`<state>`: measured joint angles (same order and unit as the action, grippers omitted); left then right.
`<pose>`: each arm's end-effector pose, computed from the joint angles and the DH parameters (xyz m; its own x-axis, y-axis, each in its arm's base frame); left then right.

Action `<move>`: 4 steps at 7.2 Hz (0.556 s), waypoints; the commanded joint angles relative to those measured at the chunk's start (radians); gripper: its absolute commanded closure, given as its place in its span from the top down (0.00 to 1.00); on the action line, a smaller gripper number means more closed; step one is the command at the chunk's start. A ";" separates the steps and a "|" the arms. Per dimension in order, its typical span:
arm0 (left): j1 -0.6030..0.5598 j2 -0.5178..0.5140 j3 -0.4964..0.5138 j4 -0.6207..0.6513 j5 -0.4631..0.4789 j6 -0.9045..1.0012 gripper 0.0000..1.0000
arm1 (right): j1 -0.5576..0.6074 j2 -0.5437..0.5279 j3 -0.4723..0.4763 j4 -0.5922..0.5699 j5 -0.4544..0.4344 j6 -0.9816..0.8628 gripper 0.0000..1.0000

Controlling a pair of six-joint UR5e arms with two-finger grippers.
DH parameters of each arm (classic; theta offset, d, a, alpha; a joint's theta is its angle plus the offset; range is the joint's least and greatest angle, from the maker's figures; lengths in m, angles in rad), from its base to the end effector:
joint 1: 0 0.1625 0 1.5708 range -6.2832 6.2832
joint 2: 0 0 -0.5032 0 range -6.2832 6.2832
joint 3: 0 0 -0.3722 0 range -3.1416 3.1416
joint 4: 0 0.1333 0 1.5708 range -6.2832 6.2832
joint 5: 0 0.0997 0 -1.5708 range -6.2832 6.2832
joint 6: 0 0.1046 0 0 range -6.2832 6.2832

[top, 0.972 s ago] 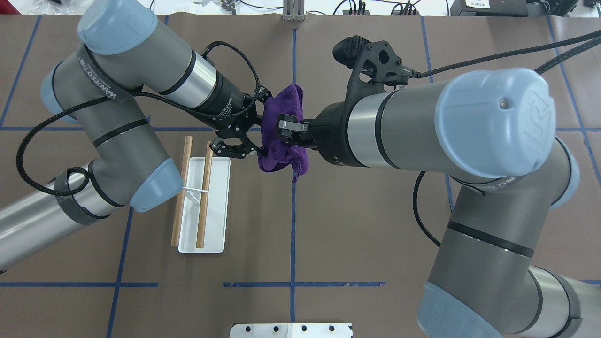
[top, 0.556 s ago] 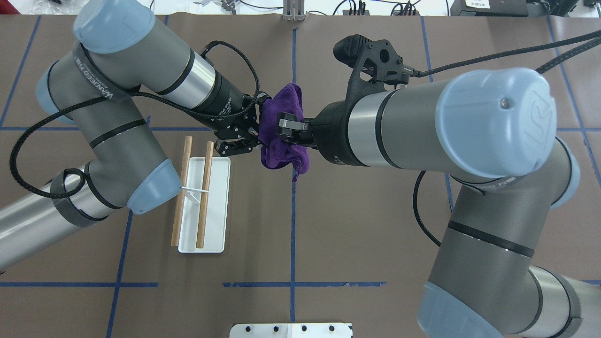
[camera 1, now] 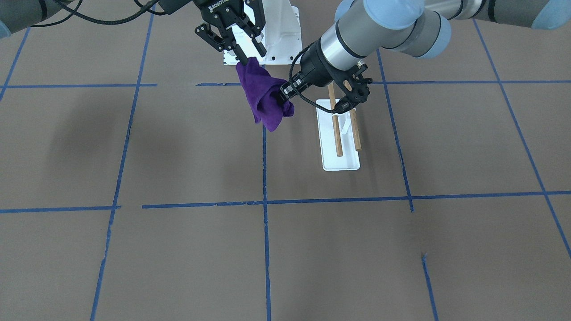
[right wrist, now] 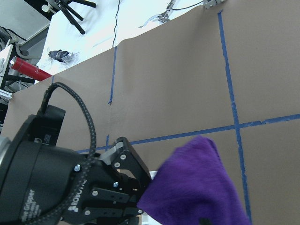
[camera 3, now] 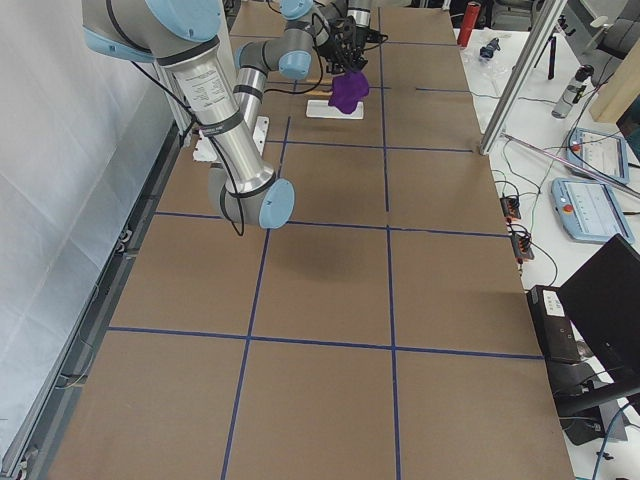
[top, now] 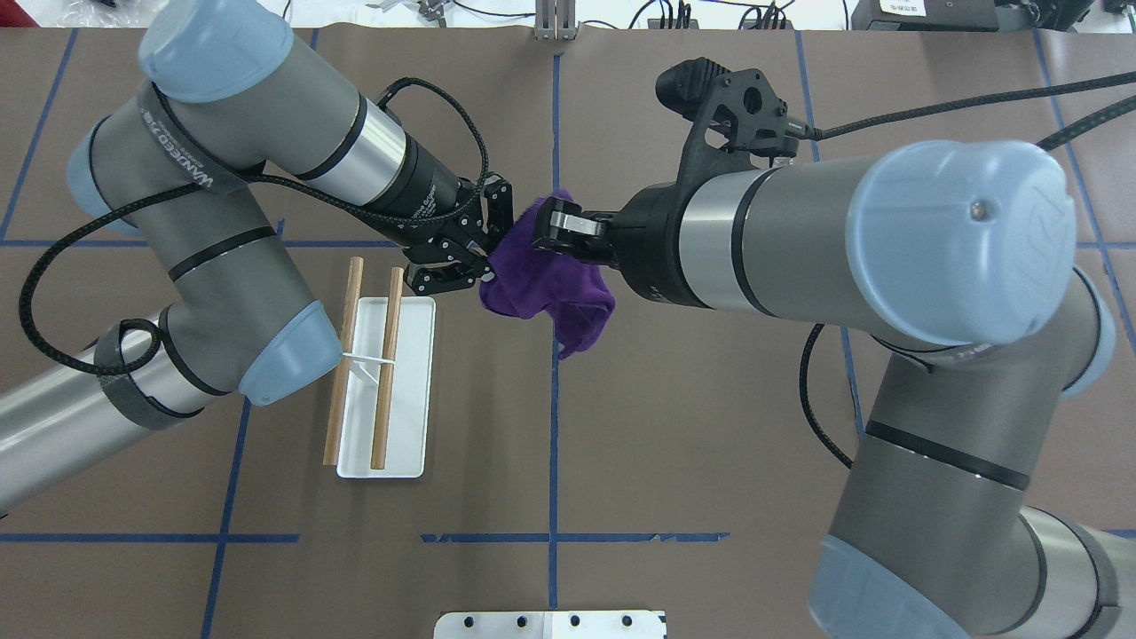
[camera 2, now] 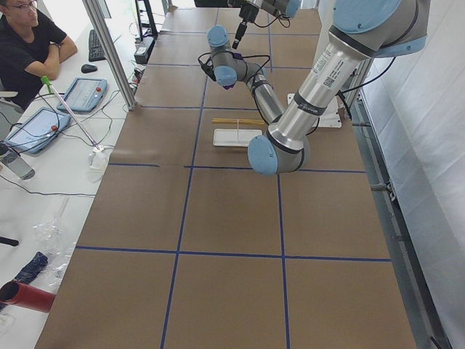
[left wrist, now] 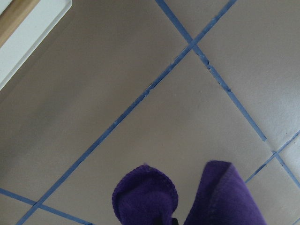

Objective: Hang towel on rack

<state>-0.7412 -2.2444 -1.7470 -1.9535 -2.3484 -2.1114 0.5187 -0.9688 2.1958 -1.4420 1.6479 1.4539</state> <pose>0.4486 -0.4918 0.2069 0.2135 -0.6926 -0.6890 0.1199 0.7185 -0.6851 -0.4013 -0.3733 0.1517 0.2341 -0.0003 0.9722 -0.4044 0.9094 0.0976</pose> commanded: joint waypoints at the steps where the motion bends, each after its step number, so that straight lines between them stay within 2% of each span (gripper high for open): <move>1: 0.003 0.025 -0.041 0.081 0.093 -0.001 0.00 | 0.009 -0.077 0.061 0.000 -0.002 -0.001 1.00; 2: 0.012 0.022 -0.093 0.240 0.189 0.055 0.00 | 0.009 -0.079 0.061 -0.001 -0.002 -0.001 1.00; 4: 0.014 0.054 -0.137 0.261 0.199 0.103 0.00 | 0.018 -0.080 0.061 -0.001 0.000 -0.001 1.00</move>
<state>-0.7295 -2.2117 -1.8587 -1.7194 -2.1683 -2.0355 0.5298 -1.0469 2.2553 -1.4426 1.6463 1.4527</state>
